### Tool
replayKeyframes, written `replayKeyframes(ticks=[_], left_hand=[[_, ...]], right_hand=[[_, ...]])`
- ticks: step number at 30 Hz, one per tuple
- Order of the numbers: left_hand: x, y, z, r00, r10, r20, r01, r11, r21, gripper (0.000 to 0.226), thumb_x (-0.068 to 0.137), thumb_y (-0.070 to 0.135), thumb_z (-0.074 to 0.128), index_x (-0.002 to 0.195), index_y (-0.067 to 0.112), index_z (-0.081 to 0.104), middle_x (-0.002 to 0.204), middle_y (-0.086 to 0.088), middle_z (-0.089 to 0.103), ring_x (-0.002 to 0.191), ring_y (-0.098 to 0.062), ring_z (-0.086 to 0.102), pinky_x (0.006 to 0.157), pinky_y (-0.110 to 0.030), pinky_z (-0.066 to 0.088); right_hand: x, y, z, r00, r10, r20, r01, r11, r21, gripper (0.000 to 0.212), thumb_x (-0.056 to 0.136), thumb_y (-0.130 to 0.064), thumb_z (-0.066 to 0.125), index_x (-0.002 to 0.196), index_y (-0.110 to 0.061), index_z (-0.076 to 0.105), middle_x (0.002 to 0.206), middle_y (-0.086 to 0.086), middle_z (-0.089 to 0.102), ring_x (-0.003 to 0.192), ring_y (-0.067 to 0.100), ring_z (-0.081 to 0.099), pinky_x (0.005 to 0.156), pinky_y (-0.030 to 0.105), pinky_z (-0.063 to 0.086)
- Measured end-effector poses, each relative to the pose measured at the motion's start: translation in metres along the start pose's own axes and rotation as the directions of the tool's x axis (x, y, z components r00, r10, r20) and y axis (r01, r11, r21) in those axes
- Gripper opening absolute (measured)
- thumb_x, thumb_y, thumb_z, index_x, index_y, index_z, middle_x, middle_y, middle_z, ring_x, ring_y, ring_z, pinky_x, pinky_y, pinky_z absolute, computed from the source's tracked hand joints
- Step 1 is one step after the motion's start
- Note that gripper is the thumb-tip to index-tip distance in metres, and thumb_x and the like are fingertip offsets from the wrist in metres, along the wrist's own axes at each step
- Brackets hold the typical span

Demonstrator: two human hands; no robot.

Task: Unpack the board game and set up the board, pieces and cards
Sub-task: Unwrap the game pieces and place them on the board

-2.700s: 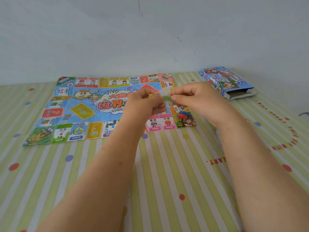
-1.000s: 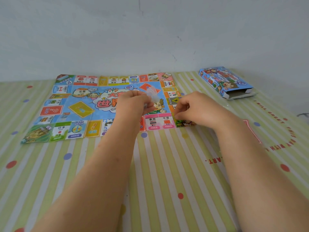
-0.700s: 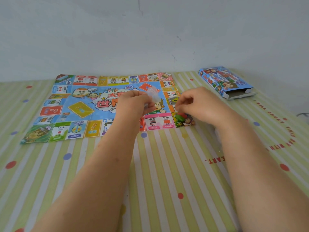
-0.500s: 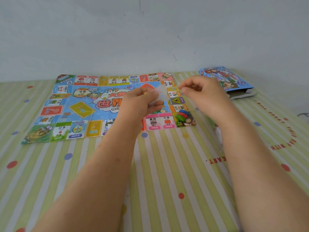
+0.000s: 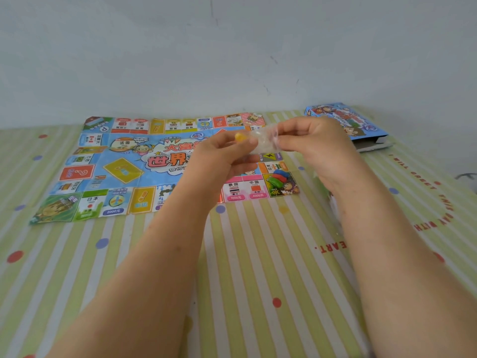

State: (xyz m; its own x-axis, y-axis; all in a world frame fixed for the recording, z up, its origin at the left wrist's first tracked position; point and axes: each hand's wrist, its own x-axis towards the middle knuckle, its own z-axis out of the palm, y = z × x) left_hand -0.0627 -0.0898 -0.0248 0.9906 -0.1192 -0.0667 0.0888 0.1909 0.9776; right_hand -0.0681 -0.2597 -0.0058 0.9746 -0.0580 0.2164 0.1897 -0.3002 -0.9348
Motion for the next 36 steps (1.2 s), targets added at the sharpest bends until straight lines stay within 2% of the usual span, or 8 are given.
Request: replayKeyframes(ticks=[3,5,11,15,18,25,28,36], left_hand=[[0.0019,-0.001,-0.0017,1.0,-0.026,0.006,0.026,0.994,-0.107,0.03,0.085,0.004,0.067,0.114,-0.001,0.06,0.095,-0.013,0.07,0.088,-0.023,0.073,0.075,-0.027,0.058],[0.0022,-0.0018,-0.0017,0.999,-0.034,0.007,0.035,0.991,-0.131,0.021,0.087,0.0,0.064,0.107,-0.001,0.062,0.094,-0.013,0.071,0.088,-0.024,0.073,0.077,-0.027,0.058],[0.0006,-0.0008,-0.0027,0.998,-0.055,-0.002,0.054,0.986,-0.158,0.007,0.088,0.003,0.063,0.092,0.007,0.067,0.087,-0.012,0.075,0.089,-0.024,0.073,0.08,-0.03,0.059],[0.0011,-0.0014,-0.0031,0.998,-0.059,-0.016,0.055,0.985,-0.164,0.006,0.088,0.004,0.064,0.09,0.007,0.069,0.088,-0.014,0.075,0.088,-0.024,0.073,0.079,-0.03,0.059],[0.0019,-0.0014,-0.0029,0.997,-0.067,-0.025,0.062,0.984,-0.169,0.006,0.087,0.002,0.064,0.09,0.006,0.068,0.086,-0.014,0.074,0.087,-0.025,0.073,0.077,-0.03,0.06],[0.0038,-0.0014,-0.001,0.995,-0.095,0.013,0.096,0.981,-0.167,0.006,0.088,-0.001,0.06,0.093,0.0,0.063,0.088,-0.015,0.072,0.083,-0.025,0.073,0.073,-0.03,0.06],[0.0029,-0.0003,-0.0006,0.995,-0.096,0.025,0.099,0.983,-0.156,0.006,0.088,0.001,0.06,0.092,-0.001,0.064,0.081,-0.012,0.073,0.081,-0.024,0.073,0.073,-0.03,0.06],[0.0031,-0.0034,0.0005,0.997,-0.08,0.02,0.081,0.993,-0.09,0.019,0.091,0.019,0.062,0.098,0.002,0.066,0.084,-0.009,0.071,0.079,-0.021,0.072,0.074,-0.031,0.06]], right_hand=[[0.0033,0.0017,-0.002,0.999,0.021,-0.045,-0.018,0.998,0.063,0.021,0.079,0.007,0.066,0.088,-0.011,0.073,0.089,0.008,0.074,0.077,0.012,0.068,0.079,0.022,0.057],[0.005,0.004,-0.0023,0.998,0.033,-0.053,-0.031,0.999,0.028,0.021,0.079,0.007,0.064,0.088,-0.009,0.075,0.089,0.005,0.075,0.081,0.013,0.069,0.08,0.023,0.057],[0.0015,0.0029,-0.0027,0.995,0.05,0.083,-0.049,0.999,-0.02,0.024,0.084,0.005,0.061,0.09,-0.011,0.077,0.084,-0.01,0.076,0.084,0.002,0.069,0.074,0.019,0.055],[0.0016,0.0032,-0.0021,0.982,0.073,0.175,-0.079,0.996,0.03,0.028,0.086,0.002,0.063,0.091,-0.022,0.076,0.089,-0.005,0.076,0.086,0.011,0.072,0.08,0.018,0.056],[0.0015,0.0025,-0.0012,0.981,0.08,0.178,-0.1,0.989,0.106,0.026,0.084,0.004,0.065,0.09,-0.019,0.075,0.087,-0.003,0.076,0.082,0.012,0.072,0.076,0.018,0.055],[-0.0005,-0.0002,0.0008,0.987,0.059,0.152,-0.074,0.993,0.097,0.02,0.083,-0.005,0.071,0.098,-0.017,0.075,0.081,-0.008,0.076,0.075,0.002,0.07,0.068,0.01,0.051],[-0.0013,-0.0009,0.0008,0.991,0.045,0.124,-0.053,0.997,0.062,0.02,0.084,-0.008,0.071,0.099,-0.02,0.075,0.082,-0.01,0.076,0.076,0.0,0.07,0.068,0.009,0.05],[-0.0042,-0.0017,0.0015,0.991,0.041,0.125,-0.044,0.999,0.017,0.017,0.082,-0.014,0.074,0.095,-0.025,0.076,0.084,-0.011,0.076,0.079,0.001,0.071,0.07,0.009,0.05]])
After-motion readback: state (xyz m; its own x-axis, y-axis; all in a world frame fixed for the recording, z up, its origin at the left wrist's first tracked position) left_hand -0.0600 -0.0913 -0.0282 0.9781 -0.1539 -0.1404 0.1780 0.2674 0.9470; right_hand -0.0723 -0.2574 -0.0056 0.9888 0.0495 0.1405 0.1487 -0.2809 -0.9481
